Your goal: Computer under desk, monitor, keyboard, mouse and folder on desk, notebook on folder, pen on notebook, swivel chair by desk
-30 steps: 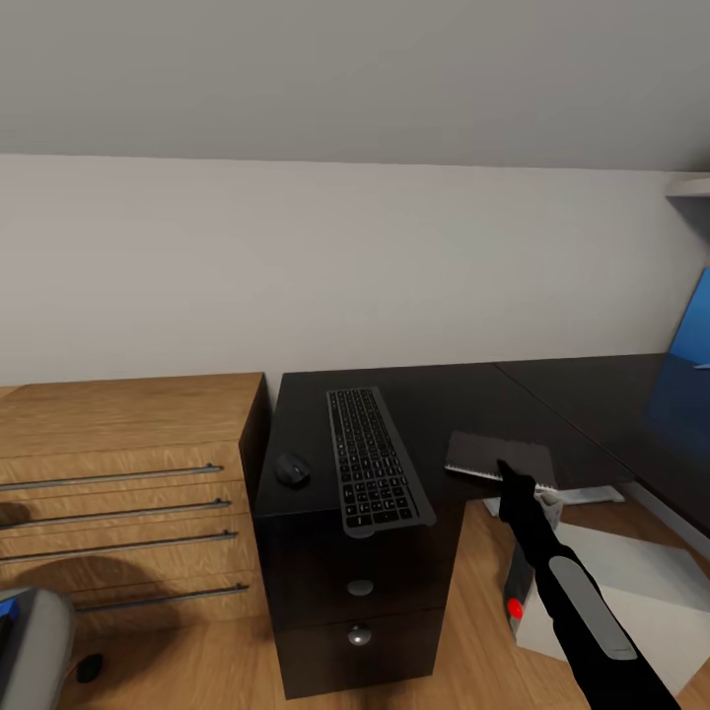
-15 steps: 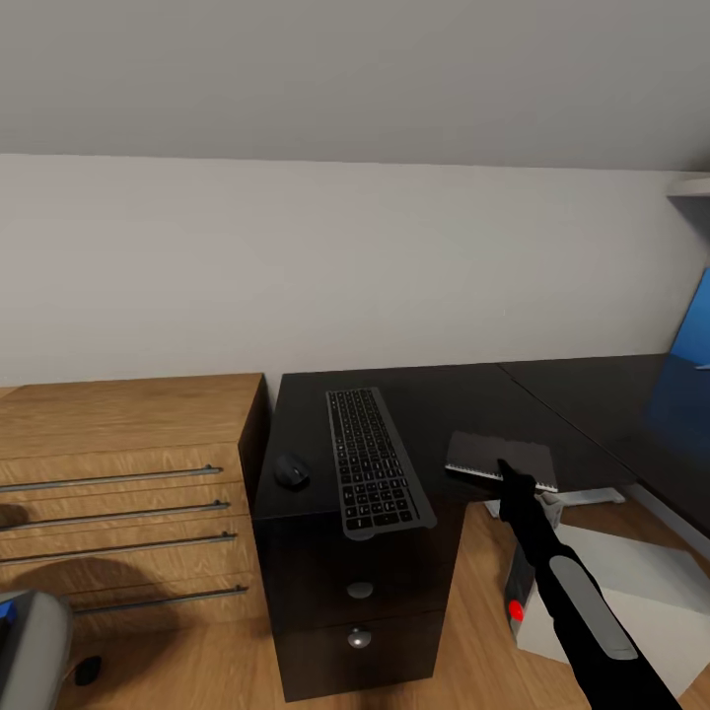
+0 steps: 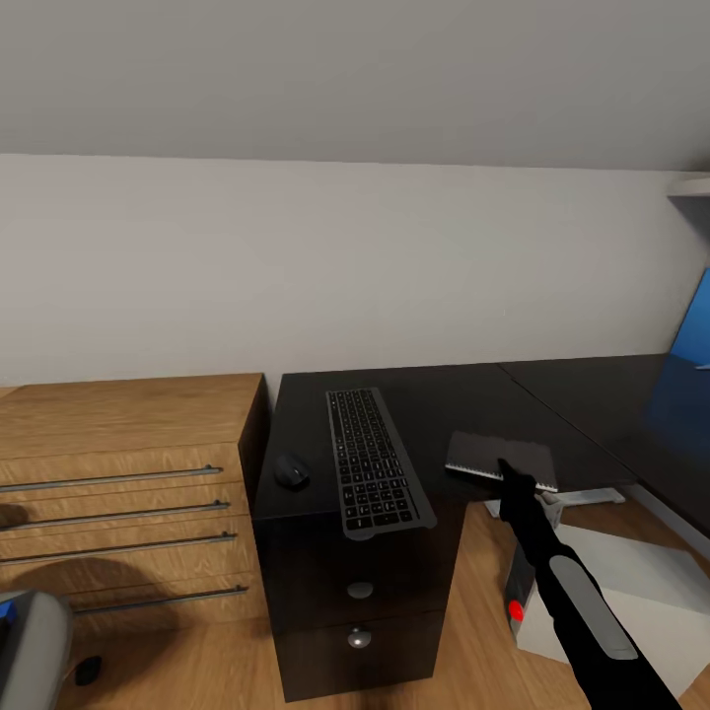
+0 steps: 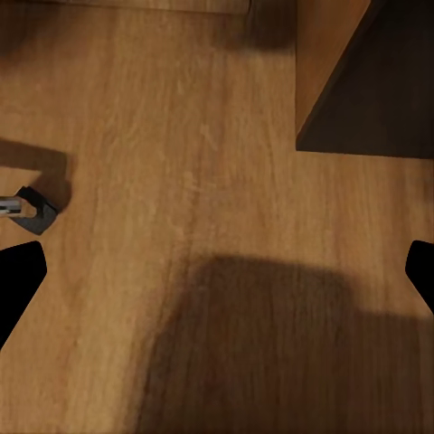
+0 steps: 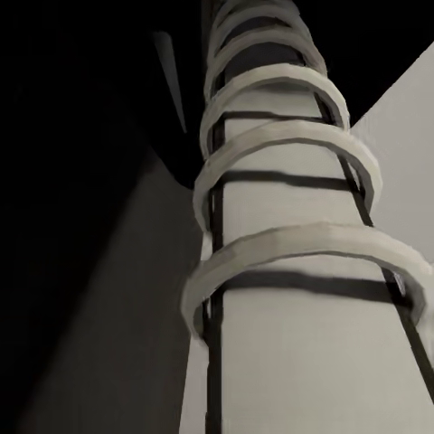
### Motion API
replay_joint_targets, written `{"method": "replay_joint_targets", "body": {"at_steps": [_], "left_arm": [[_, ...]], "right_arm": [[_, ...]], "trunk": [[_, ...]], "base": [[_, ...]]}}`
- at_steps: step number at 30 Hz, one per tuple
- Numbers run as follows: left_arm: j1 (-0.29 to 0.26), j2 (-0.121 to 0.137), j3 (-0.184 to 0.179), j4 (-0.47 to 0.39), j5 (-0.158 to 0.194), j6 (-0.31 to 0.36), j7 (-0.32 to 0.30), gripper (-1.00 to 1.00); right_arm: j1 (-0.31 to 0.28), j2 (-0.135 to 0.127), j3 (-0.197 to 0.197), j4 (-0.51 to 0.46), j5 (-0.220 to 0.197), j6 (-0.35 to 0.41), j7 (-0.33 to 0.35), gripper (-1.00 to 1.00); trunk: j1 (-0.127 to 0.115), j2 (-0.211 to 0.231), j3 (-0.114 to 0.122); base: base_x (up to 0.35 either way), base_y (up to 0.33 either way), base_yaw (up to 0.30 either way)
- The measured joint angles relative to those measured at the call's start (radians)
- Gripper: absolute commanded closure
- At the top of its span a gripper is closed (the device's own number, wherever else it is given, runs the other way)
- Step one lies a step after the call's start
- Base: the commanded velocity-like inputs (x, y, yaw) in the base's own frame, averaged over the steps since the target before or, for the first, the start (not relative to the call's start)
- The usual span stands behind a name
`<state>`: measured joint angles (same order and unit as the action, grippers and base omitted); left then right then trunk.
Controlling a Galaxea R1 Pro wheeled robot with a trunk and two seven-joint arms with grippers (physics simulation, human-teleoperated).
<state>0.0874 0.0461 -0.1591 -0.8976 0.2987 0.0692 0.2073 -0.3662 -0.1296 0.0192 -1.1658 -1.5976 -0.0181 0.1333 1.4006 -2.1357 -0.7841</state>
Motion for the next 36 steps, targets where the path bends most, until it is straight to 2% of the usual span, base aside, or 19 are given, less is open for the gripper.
{"method": "replay_joint_targets", "body": {"at_steps": [21,36], "left_arm": [[0.0,0.0,0.0,0.0,0.0,-0.001,-0.001,-1.0],[0.0,0.0,0.0,0.0,0.0,0.0,-0.001,-1.0]], "right_arm": [[0.0,0.0,0.0,0.001,0.0,-0.001,0.001,-1.0],[0.0,0.0,0.0,0.014,0.001,-0.002,0.003,-1.0]], "trunk": [[0.0,0.0,0.0],[0.0,0.0,0.0]], "base": [[-0.002,0.0,0.0],[-0.065,0.0,0.0]]}}
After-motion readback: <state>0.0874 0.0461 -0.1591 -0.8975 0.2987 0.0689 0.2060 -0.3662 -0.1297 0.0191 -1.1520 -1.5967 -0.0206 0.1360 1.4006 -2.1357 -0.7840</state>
